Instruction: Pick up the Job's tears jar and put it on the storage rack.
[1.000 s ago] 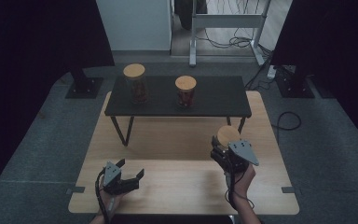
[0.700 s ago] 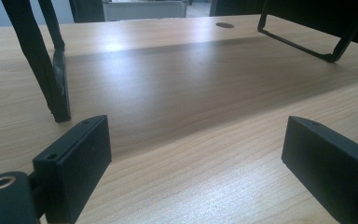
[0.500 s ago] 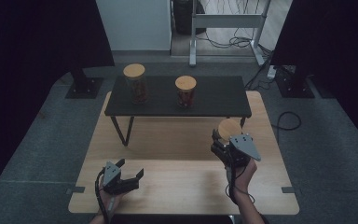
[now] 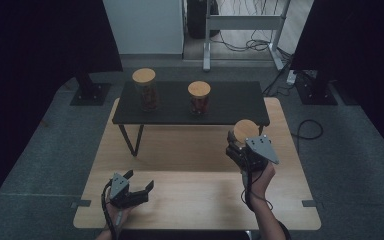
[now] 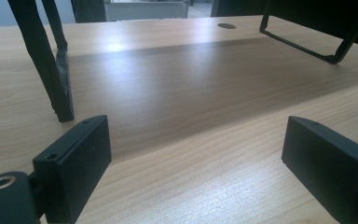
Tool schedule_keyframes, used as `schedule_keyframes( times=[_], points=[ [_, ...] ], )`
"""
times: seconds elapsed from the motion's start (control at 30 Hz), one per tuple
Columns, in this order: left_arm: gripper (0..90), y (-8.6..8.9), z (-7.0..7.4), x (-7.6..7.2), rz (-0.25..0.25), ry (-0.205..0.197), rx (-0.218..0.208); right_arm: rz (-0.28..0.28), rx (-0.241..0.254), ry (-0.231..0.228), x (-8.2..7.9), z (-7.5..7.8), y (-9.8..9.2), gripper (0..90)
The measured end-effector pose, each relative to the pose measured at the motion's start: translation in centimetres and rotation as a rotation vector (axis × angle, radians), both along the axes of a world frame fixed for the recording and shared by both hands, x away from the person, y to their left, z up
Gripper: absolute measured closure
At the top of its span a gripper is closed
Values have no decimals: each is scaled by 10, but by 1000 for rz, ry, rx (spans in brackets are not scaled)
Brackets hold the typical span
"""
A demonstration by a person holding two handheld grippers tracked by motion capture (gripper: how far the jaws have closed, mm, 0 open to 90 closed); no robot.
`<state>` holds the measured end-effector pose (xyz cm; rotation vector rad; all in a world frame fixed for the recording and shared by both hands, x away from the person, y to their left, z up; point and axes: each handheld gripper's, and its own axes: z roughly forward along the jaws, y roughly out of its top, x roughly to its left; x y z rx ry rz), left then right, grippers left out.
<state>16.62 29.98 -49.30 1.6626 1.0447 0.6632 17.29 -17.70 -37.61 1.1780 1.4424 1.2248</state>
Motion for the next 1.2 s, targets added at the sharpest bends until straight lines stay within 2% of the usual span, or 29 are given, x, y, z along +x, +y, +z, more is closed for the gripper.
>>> schedule_keyframes(
  times=[0.63, 1.2],
  points=[
    [77, 2, -1, 3, 4, 10, -2, -12, -29, -24, 20, 20, 5, 254],
    [78, 5, -1, 7, 11, 18, -8, -36, -35, -22, 52, 35, 6, 253]
  ],
)
